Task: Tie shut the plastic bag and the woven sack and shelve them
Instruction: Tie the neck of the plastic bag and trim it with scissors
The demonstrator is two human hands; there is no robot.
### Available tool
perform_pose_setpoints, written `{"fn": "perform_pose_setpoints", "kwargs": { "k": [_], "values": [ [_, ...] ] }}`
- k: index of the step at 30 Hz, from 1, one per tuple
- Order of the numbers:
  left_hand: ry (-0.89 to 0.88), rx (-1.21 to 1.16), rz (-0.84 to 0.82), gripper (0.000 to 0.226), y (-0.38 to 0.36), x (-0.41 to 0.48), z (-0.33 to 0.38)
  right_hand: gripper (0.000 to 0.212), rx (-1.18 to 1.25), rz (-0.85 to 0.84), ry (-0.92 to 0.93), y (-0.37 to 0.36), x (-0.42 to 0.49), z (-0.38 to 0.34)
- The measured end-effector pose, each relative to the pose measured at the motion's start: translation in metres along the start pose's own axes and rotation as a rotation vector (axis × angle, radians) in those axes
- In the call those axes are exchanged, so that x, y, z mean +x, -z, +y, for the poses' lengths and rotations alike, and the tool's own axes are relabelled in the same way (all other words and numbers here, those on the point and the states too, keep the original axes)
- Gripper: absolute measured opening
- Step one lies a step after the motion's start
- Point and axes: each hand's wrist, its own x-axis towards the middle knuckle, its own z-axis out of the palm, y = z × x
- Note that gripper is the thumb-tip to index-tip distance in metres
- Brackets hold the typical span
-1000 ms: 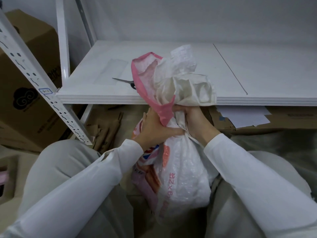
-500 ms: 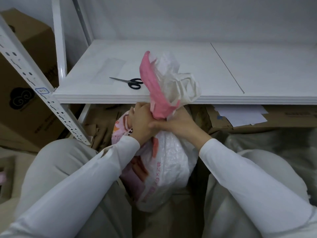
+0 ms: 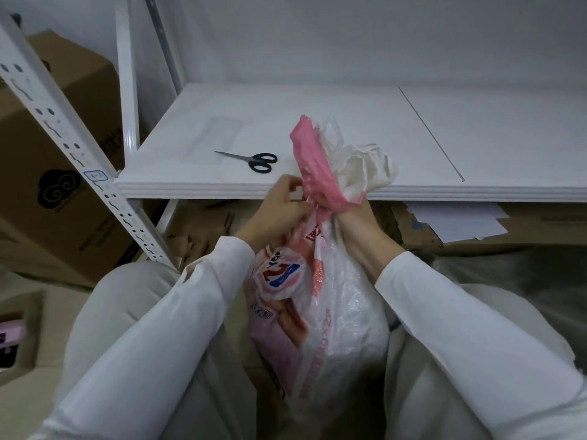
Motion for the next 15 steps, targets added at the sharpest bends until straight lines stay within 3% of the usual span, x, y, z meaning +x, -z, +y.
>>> {"fn": "perform_pose_setpoints", "kwargs": {
  "k": [3,6,8,11,15],
  "values": [
    [-0.218,0.330,0.349,0.044,0.020,0.023,-0.007,0.034,0.012,0.004,-0.073,-0.012,0.006,0.001],
    [-0.257,0.819,0.485,0.044,0.031,0.042,-0.022,0.036,0.037,-0.015,-0.136,-0.020,0.009,0.010],
    [-0.255,1.037,0.522,0.046,0.033,0.051,-0.032,0.028,0.113,-0.053,-0.110,-0.022,0.010,0.016],
    [-0.261,1.163,0.511,0.050,0.034,0.061,-0.039,0.027,0.279,-0.047,-0.078,-0.026,0.015,0.020],
    [-0.311,1.104,0.419,0.038,0.042,0.070,-0.043,0.038,0.323,-0.051,-0.089,-0.033,0.021,0.019]
  ]
}}
